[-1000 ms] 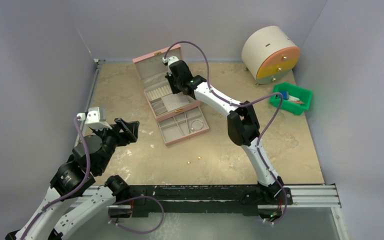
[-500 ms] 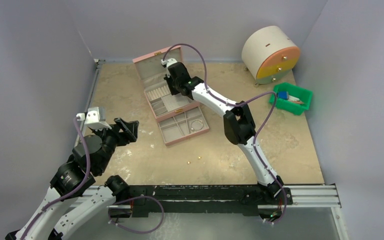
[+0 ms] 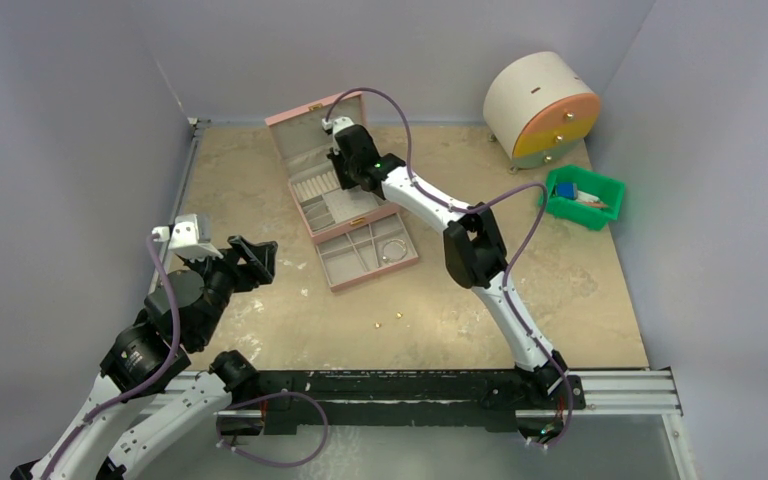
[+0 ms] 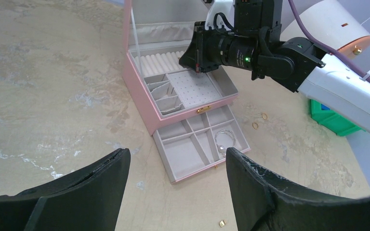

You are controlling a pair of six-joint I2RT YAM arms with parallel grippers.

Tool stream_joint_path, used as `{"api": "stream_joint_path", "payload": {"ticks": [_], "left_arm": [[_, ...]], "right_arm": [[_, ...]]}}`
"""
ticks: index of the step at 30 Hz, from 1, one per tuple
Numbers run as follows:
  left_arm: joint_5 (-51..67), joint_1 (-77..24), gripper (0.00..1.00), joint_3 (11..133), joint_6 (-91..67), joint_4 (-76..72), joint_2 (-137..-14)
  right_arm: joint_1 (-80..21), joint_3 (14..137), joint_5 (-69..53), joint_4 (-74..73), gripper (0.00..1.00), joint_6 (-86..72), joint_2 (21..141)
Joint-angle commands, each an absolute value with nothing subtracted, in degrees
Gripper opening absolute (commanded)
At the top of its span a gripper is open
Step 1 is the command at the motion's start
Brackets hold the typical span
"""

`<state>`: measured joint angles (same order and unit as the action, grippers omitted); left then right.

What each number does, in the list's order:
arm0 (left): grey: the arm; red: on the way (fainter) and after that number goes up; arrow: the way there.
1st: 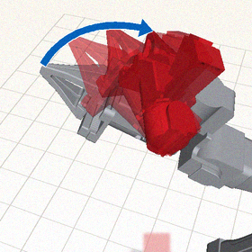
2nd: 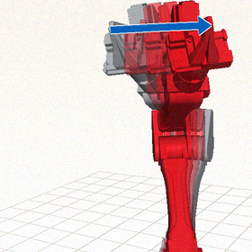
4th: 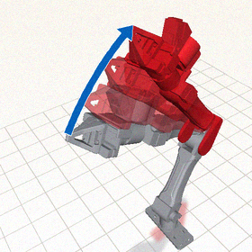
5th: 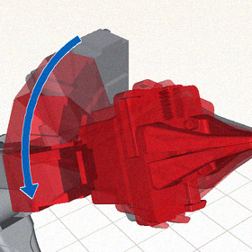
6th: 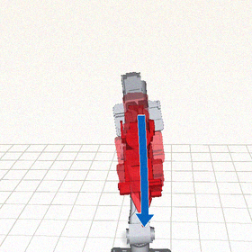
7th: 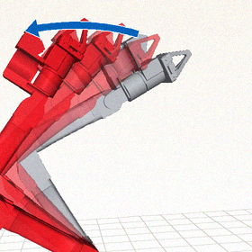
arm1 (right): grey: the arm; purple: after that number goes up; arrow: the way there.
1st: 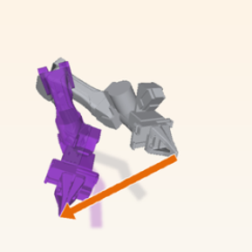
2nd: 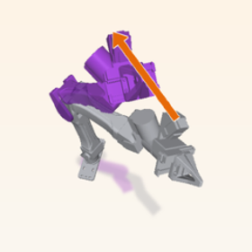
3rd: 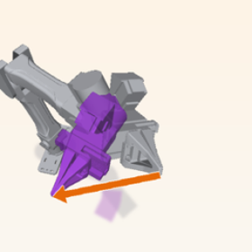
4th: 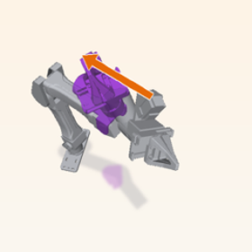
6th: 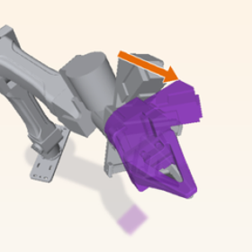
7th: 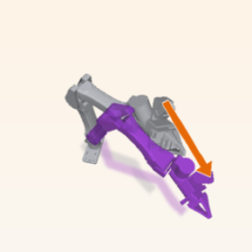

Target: Organize the mixed jewelry

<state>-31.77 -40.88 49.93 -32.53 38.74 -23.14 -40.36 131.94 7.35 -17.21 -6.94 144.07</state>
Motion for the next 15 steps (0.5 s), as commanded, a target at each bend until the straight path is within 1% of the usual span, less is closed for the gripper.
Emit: {"api": "stream_joint_path", "payload": {"ticks": [1,8,15], "left_arm": [[-32.58,-40.58,0.72,50.38,-33.51,37.62,-22.83],[-32.8,-40.58,0.73,50.36,-33.44,37.7,-23.18],[-32.82,-40.32,0.73,50.38,-33.47,37.71,-23.32]], "right_arm": [[-39.73,133.81,6.83,-16.86,0.0,-8.2,146.48],[-39.76,133.71,6.59,-16.84,0.0,-8.79,147.78],[-39.76,132.33,6.22,-16.09,0.21,-9.12,145.52]]}}
